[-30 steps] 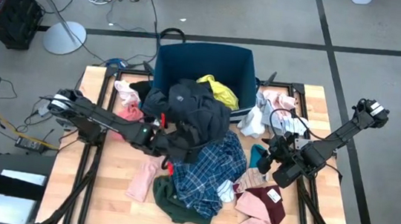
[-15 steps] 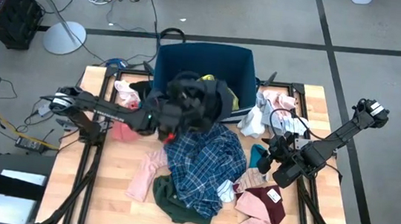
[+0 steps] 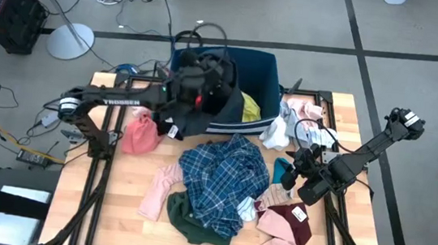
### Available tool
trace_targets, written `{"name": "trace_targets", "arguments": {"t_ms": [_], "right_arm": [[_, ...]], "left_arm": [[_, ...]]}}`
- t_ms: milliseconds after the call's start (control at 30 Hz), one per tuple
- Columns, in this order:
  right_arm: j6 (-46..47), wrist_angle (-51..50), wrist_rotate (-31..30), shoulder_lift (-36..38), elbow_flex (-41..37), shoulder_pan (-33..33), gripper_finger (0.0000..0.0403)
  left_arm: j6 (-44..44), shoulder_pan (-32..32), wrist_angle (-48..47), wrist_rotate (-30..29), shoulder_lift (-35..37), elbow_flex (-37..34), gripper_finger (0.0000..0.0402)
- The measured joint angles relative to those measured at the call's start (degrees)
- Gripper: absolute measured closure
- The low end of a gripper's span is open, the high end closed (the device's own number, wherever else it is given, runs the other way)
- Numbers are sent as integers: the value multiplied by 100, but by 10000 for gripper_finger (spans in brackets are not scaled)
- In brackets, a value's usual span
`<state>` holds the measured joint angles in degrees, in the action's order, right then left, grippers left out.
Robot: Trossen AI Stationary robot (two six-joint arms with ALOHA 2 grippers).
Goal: Sort clothes
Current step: Put the dark blue shorts into the blue laundry bin
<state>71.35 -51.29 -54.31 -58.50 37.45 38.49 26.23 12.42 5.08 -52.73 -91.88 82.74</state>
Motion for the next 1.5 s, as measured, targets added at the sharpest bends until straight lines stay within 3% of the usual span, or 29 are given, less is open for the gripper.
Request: {"name": "trace_targets", "arguments": {"t_ms": [167,300,433,900,1233,1367,1500], "right_arm": [[0,-17,-14,0,0,1,202],[0,-20,-19,-2,0,-3,202],[0,-22,-21,-2,0,-3,202],[0,-26,-26,-2,0,-5,202],[39,1,-25,-2,0,-5,202],[42,2,-25,-2,0,-5,202],[42,4,-25,-2,0,-5,202]], "left_arm": [[-1956,535,-2716,2736,-83,1030,234],[-2574,812,-4520,3306,-318,1439,234],[-2807,843,-5560,3340,-367,1539,234],[-3482,137,-6719,3350,844,1552,234],[-4457,-723,-8398,2496,1067,1549,234],[-4781,-801,-8822,2086,1069,1549,234],[-4919,-790,-8889,2039,1069,1547,234]]}}
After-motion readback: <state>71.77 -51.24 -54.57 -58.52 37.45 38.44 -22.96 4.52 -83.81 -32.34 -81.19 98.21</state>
